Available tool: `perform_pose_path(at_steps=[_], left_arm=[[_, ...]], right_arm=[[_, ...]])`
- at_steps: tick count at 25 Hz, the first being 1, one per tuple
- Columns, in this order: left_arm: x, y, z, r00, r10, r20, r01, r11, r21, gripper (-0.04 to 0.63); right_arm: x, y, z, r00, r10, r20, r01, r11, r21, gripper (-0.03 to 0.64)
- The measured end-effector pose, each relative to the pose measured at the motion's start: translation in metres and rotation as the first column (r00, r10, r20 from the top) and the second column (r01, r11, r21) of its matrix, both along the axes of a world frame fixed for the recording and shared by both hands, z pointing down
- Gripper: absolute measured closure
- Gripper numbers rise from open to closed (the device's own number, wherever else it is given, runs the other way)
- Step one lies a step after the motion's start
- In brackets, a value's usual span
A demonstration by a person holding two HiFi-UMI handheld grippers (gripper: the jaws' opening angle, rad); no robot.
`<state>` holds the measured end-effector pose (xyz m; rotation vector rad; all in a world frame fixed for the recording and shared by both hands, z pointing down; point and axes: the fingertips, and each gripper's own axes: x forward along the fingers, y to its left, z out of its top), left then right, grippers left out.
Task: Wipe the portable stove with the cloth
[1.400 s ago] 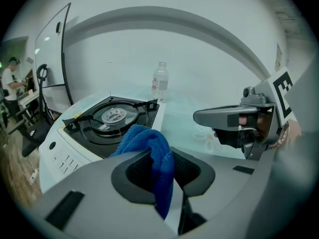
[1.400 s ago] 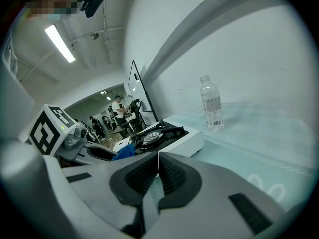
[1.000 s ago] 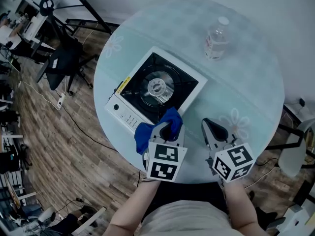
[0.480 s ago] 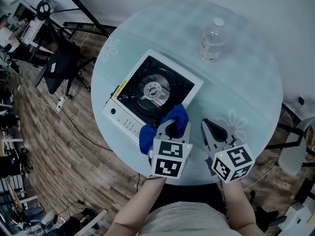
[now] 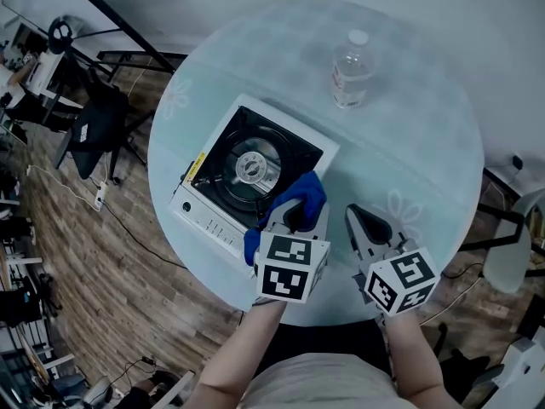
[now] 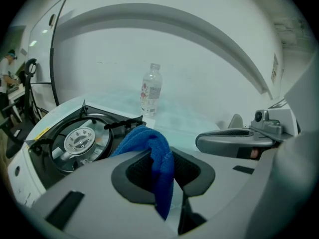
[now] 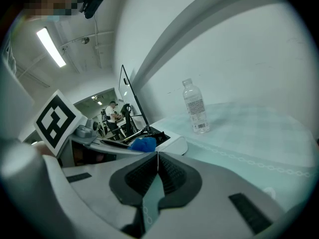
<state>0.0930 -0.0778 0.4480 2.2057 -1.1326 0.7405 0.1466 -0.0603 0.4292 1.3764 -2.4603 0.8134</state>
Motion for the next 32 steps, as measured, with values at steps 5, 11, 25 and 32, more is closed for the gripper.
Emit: perform_pose_path(at_steps=[5, 11, 25, 32], left_arm=[[0.009, -0.015, -0.002, 1.000, 0.029, -0.013, -0.029, 1.000, 0.000, 0.499], [0.020, -0.029, 0.000, 0.997, 0.073, -0.014, -0.073, 0.997, -0.004, 0.499], [0.040, -0.054, -0.003, 0.986, 0.168, -0.015, -0.168, 0.986, 0.009, 0.499], [0.052, -0.066, -0.004, 0.973, 0.228, -0.022, -0.228, 0.973, 0.020, 0.499]], right_arm=[[0.005, -0.004, 0.001, 0.999, 0.035, 0.008, -0.035, 0.999, -0.005, 0.595], [0.009, -0.011, 0.007, 0.996, 0.083, 0.020, -0.083, 0.996, -0.016, 0.595], [0.012, -0.021, 0.008, 0.989, 0.150, 0.020, -0.149, 0.989, -0.020, 0.595], [0.011, -0.027, 0.006, 0.982, 0.186, 0.027, -0.185, 0.983, -0.014, 0.595]])
